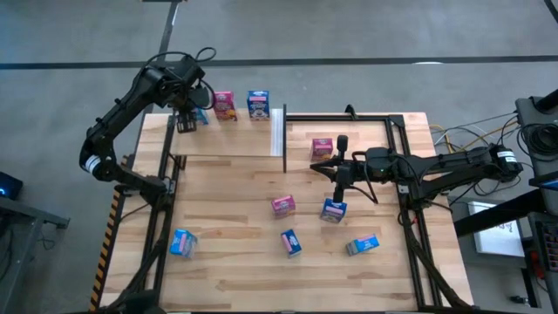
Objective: Stack cereal on shelf
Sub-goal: Put the top light blue cereal box on the shelf
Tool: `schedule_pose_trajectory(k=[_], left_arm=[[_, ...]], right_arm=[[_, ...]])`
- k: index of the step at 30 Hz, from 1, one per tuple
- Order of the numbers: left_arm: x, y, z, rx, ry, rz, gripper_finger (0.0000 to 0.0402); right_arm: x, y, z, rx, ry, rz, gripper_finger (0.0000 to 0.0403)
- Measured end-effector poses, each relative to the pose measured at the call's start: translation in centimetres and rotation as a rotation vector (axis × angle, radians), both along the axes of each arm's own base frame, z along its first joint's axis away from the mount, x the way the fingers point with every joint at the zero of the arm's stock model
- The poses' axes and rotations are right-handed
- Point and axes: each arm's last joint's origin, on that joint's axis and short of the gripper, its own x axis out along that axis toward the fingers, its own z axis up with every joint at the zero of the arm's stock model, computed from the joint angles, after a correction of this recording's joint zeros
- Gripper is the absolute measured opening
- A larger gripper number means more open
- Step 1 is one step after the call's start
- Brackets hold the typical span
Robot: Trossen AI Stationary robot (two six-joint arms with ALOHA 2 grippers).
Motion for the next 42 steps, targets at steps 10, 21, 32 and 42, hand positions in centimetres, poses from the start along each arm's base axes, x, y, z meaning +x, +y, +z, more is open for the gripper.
schedule_pose_trajectory(k=[10,21,32,42], left_arm=[[0.0,0.0,0.6,0.024,-0.016,-0.002,0.0203],[-0.1,-0.1,1.3,0.045,-0.035,0.001,0.0202],[-0.2,0.0,1.4,0.074,0.001,0.016,0.0171],[-0.2,0.0,1.4,0.075,0.008,0.002,0.0153]], right_arm=[[0.0,0.0,0.0,0.0,0.001,0.0,0.0009],[0.0,0.0,0.0,0.0,0.001,0.0,0.0009],[0.0,0.0,0.0,-0.001,0.001,0.0,0.0009],[0.0,0.0,0.0,-0.001,0.001,0.0,0.0009]])
